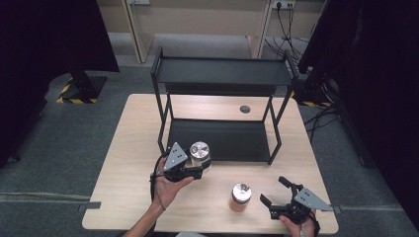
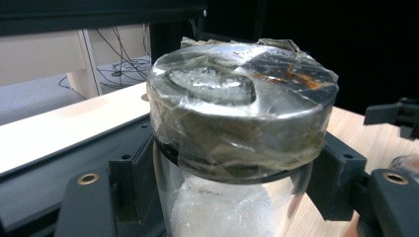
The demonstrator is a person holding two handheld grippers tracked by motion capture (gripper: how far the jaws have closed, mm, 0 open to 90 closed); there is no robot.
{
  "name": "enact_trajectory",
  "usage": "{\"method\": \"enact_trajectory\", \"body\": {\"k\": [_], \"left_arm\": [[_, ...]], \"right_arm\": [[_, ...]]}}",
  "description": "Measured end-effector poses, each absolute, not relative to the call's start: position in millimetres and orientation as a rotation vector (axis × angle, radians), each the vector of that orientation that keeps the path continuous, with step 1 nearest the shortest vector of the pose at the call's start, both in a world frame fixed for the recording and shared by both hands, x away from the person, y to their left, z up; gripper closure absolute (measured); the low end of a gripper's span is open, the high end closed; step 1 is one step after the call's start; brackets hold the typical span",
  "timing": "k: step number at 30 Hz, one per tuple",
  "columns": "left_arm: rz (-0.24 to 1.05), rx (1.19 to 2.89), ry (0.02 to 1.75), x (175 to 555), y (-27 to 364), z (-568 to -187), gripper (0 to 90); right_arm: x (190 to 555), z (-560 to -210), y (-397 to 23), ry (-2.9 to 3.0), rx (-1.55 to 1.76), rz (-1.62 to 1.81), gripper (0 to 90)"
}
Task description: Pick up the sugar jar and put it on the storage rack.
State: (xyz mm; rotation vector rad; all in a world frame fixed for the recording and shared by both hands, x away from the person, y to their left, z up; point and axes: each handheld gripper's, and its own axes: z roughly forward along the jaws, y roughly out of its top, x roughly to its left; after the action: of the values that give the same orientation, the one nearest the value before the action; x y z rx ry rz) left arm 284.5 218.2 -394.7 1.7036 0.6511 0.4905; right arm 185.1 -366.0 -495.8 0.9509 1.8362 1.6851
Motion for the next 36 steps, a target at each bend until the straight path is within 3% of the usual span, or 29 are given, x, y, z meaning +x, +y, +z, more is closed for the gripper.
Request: {"method": "enact_trajectory", "body": {"k": [13, 36], "left_arm": [[0.484, 1.701, 0.635, 286.5, 227.9, -360.2, 30.9], [0.502, 1.702, 0.666, 304.0, 241.7, -259.4, 30.9]], "right_arm": [[185.4, -496.2, -366.2, 1.834, 0.957, 1.687, 0.4], [186.9, -497.2, -366.5, 1.833, 0.969, 1.694, 0.4]]}}
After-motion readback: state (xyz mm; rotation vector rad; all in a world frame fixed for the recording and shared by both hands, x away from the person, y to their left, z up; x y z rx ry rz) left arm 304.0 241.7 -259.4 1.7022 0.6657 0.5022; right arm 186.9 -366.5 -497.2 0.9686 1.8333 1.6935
